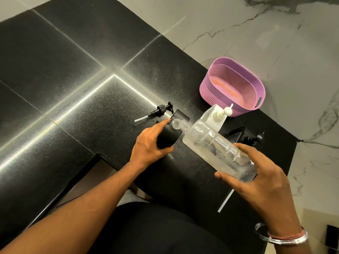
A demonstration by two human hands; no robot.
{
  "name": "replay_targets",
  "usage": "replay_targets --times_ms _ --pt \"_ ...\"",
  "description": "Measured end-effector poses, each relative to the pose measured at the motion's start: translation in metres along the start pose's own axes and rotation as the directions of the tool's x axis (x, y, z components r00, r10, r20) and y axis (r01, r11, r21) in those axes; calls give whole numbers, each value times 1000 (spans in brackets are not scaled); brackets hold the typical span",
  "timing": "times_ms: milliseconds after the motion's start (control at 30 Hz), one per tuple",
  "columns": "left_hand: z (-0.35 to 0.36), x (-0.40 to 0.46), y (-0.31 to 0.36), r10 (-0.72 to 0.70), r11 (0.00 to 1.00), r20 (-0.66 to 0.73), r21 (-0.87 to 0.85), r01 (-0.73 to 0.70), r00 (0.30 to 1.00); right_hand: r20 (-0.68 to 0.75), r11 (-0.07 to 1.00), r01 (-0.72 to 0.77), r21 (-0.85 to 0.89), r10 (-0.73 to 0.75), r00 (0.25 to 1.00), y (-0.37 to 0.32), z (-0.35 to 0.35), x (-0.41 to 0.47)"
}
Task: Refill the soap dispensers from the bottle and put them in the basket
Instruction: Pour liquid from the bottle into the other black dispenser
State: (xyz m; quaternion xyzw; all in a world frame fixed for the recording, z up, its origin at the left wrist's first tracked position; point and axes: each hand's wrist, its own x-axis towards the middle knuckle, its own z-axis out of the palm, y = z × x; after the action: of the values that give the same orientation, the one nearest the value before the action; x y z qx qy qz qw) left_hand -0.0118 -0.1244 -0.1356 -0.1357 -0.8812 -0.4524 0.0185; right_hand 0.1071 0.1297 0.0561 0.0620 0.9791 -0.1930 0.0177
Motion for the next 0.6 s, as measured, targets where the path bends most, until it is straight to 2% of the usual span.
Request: replay_targets --times_ms 600 --pt "0 0 -1 1 1000 18 -17 -1 1000 -7 1000 0 -3 0 1000 -1 0 0"
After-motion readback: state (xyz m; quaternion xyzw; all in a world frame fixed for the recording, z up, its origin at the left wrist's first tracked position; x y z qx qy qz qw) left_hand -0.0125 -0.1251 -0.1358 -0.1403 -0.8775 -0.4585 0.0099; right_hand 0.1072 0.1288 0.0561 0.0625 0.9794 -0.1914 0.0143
